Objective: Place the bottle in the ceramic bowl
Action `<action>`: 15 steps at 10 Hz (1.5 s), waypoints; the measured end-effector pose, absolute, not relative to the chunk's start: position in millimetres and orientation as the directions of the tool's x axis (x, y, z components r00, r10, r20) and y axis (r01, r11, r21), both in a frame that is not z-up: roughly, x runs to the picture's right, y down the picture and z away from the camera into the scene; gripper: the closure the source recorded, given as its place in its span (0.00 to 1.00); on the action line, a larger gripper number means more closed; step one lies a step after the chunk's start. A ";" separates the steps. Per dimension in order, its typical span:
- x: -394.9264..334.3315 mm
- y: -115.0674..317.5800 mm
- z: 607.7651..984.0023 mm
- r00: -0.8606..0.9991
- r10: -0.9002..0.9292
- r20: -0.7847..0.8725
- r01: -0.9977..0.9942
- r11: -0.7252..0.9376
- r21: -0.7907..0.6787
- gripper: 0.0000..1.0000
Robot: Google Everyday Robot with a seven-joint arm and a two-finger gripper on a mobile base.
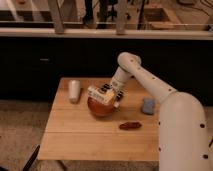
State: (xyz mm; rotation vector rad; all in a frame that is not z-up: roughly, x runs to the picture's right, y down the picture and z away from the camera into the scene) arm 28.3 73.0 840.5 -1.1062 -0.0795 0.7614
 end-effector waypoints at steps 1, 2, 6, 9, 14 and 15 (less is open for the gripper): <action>28.5 73.4 840.4 0.748 0.589 -0.306 -0.515 0.223 -0.827 0.99; 28.5 73.2 840.1 0.746 0.590 -0.308 -0.516 0.221 -0.827 0.99; 27.8 73.0 839.3 0.743 0.591 -0.313 -0.519 0.213 -0.828 0.99; 27.4 73.3 838.7 0.741 0.592 -0.317 -0.520 0.207 -0.829 0.99; 26.2 73.4 838.3 0.737 0.593 -0.323 -0.522 0.196 -0.830 0.99; 26.4 73.5 838.1 0.736 0.594 -0.325 -0.523 0.194 -0.830 0.99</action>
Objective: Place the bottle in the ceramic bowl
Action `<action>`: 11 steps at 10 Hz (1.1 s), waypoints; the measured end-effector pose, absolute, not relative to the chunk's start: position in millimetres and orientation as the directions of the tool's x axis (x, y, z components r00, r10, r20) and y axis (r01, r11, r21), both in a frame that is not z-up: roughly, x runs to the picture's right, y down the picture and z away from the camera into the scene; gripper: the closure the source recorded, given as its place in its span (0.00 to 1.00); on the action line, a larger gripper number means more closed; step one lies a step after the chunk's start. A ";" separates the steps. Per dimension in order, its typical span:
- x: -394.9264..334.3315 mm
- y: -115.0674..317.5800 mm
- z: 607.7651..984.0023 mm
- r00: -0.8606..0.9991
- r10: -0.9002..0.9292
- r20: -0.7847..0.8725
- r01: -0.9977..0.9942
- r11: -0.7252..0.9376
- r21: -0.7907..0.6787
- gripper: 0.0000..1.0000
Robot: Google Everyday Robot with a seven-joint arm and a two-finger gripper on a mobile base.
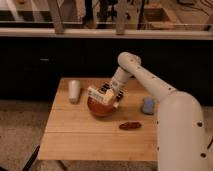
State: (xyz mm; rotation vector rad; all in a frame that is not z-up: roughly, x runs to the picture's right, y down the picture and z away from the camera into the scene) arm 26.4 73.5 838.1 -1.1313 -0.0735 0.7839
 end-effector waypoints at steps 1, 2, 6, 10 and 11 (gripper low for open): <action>26.2 73.9 838.2 0.735 0.594 -0.326 -0.523 0.192 -0.830 0.99; 26.2 74.0 837.9 0.735 0.594 -0.328 -0.524 0.189 -0.831 0.99; 26.3 75.1 837.4 0.732 0.595 -0.332 -0.525 0.182 -0.832 0.99; 26.5 76.4 836.7 0.727 0.596 -0.340 -0.529 0.171 -0.832 0.99; 26.5 76.5 836.6 0.727 0.596 -0.341 -0.529 0.169 -0.832 0.99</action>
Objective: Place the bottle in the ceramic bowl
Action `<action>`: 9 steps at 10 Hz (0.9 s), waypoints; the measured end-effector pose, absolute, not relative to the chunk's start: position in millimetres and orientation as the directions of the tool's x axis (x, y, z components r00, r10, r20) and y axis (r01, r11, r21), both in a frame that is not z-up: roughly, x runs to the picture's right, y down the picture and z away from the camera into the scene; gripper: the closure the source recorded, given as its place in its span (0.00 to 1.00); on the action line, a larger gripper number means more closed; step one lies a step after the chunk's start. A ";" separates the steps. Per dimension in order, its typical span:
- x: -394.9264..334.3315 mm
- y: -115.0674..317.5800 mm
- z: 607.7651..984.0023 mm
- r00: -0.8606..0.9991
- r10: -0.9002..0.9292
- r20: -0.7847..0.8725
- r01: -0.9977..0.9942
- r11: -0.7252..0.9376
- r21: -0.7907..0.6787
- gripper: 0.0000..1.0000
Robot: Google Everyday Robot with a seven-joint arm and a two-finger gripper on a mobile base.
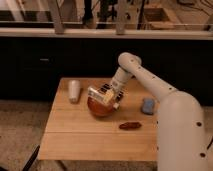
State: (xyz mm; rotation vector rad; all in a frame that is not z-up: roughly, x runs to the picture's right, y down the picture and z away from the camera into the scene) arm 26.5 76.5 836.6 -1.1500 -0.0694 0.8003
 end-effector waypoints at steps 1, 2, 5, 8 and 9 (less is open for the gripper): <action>26.4 76.7 836.4 0.726 0.596 -0.342 -0.529 0.167 -0.832 0.99; 26.1 77.0 835.9 0.724 0.597 -0.345 -0.530 0.162 -0.832 0.99; 26.2 77.5 835.1 0.721 0.598 -0.351 -0.532 0.154 -0.832 0.99; 25.9 77.8 834.7 0.717 0.599 -0.356 -0.534 0.145 -0.833 0.99; 25.7 77.8 834.9 0.716 0.600 -0.357 -0.535 0.143 -0.833 0.99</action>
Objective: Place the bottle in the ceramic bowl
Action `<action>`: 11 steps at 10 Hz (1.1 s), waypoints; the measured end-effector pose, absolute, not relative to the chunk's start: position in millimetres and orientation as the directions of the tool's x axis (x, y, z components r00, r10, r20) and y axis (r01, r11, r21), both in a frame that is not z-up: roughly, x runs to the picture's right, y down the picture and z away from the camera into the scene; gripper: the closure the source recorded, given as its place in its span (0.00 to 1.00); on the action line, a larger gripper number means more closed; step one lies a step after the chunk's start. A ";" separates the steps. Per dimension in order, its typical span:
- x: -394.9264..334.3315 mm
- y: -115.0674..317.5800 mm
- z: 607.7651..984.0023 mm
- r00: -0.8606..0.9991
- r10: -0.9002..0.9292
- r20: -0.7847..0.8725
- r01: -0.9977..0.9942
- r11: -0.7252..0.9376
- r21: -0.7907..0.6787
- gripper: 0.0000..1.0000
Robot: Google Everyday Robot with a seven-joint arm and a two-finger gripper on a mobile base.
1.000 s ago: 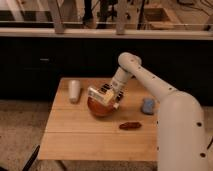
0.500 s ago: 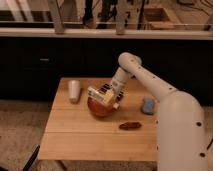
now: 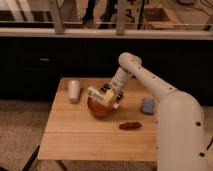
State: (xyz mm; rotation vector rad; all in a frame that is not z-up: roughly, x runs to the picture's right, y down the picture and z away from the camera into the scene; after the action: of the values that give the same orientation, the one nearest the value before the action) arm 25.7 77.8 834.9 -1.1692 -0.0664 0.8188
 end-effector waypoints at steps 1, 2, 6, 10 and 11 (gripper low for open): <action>25.6 78.1 834.9 0.715 0.600 -0.358 -0.535 0.140 -0.833 0.99; 25.7 77.8 834.8 0.714 0.601 -0.360 -0.536 0.138 -0.833 0.99; 25.1 78.5 834.9 0.710 0.601 -0.368 -0.538 0.125 -0.834 0.99; 25.4 79.2 834.3 0.702 0.603 -0.378 -0.542 0.109 -0.833 0.99; 25.2 79.6 834.2 0.703 0.603 -0.378 -0.542 0.108 -0.834 0.99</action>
State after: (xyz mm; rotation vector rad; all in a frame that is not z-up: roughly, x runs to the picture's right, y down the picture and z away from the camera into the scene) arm 25.2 79.6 834.2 -1.1958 -0.0613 0.8425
